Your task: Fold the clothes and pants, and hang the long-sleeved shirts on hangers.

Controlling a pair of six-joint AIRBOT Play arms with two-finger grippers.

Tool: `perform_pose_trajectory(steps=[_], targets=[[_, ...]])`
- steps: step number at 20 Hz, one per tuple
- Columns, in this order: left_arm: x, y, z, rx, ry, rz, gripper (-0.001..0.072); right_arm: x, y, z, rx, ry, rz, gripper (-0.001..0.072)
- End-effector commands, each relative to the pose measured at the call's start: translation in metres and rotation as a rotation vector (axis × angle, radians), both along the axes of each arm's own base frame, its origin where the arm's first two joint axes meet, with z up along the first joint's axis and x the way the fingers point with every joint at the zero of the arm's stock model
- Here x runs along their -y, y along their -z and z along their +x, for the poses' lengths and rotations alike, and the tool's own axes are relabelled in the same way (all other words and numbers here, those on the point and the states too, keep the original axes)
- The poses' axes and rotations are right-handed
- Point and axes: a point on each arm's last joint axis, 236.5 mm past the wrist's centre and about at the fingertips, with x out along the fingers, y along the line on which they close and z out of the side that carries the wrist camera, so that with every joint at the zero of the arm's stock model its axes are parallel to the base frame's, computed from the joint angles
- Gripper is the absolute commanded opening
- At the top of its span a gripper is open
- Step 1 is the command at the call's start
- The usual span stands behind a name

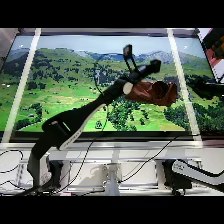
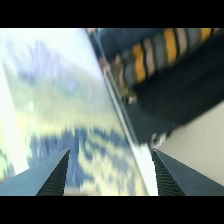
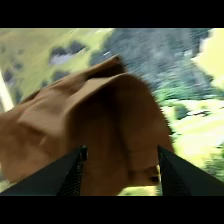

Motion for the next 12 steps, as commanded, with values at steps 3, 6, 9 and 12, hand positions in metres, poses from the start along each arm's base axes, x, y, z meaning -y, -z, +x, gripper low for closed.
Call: perform_pose_trajectory(steps=[3,6,9,12], targets=[[-0.054,-0.037,0.022,-0.02,-0.014,0.051,0.0582,-0.1,0.007,0.012,0.015,-0.298,-0.054,0.0668],[-0.076,-0.029,0.024,-0.083,0.011,0.124,0.058,-0.16,0.014,0.011,0.017,-0.442,-0.076,0.0529],[-0.093,-0.004,0.024,-0.173,0.04,0.196,0.058,-0.192,0.018,0.028,0.076,-0.453,-0.096,0.0018],[-0.105,0.017,0.02,-0.251,0.07,0.256,0.058,-0.193,0.041,0.045,0.04,-0.338,-0.045,0.0018]])
